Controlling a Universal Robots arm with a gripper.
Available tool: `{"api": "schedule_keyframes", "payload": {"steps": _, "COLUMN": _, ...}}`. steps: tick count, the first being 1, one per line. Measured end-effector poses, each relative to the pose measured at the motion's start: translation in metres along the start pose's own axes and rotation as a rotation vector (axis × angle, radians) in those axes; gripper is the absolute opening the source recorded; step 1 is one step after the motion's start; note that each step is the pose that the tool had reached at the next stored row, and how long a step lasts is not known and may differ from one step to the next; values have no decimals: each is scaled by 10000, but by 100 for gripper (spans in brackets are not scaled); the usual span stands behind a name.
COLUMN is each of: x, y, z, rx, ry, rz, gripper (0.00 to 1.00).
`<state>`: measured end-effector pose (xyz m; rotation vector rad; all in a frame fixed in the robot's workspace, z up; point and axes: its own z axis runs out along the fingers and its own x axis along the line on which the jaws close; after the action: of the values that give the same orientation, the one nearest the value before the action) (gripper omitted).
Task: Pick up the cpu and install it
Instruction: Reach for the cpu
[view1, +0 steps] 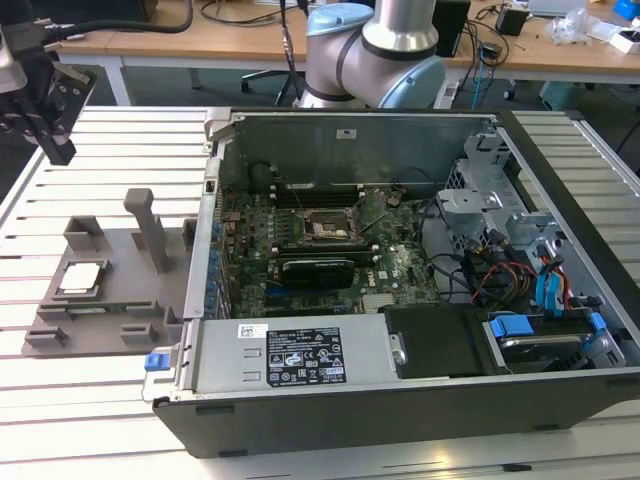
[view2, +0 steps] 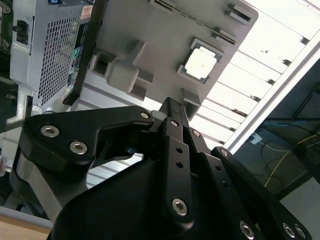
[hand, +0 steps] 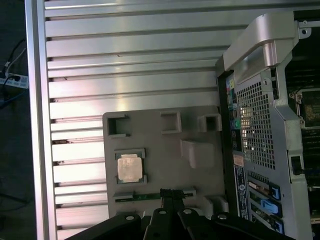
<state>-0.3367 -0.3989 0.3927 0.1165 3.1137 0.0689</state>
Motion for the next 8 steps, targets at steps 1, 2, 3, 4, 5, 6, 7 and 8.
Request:
{"api": "schedule_keyframes", "payload": {"steps": 1, "x": 15, "y": -1, "z": 0, "rx": 1, "ry": 1, "rz": 0, "gripper": 11}}
{"api": "schedule_keyframes", "payload": {"steps": 2, "x": 47, "y": -3, "z": 0, "rx": 0, "ry": 0, "rz": 0, "gripper": 11}}
{"api": "schedule_keyframes", "payload": {"steps": 3, "x": 72, "y": -5, "z": 0, "rx": 0, "ry": -1, "rz": 0, "gripper": 11}}
{"api": "schedule_keyframes", "payload": {"steps": 4, "x": 89, "y": -7, "z": 0, "rx": 0, "ry": 0, "rz": 0, "gripper": 11}}
{"api": "schedule_keyframes", "payload": {"steps": 5, "x": 124, "y": -9, "z": -1, "rx": 0, "ry": 0, "rz": 0, "gripper": 11}}
{"api": "schedule_keyframes", "payload": {"steps": 6, "x": 153, "y": -11, "z": -1, "rx": 0, "ry": 0, "rz": 1, "gripper": 11}}
{"api": "schedule_keyframes", "payload": {"steps": 7, "x": 183, "y": -13, "z": -1, "rx": 0, "ry": 0, "rz": 1, "gripper": 11}}
{"api": "schedule_keyframes", "payload": {"steps": 8, "x": 197, "y": -15, "z": -2, "rx": 0, "ry": 0, "rz": 1, "gripper": 11}}
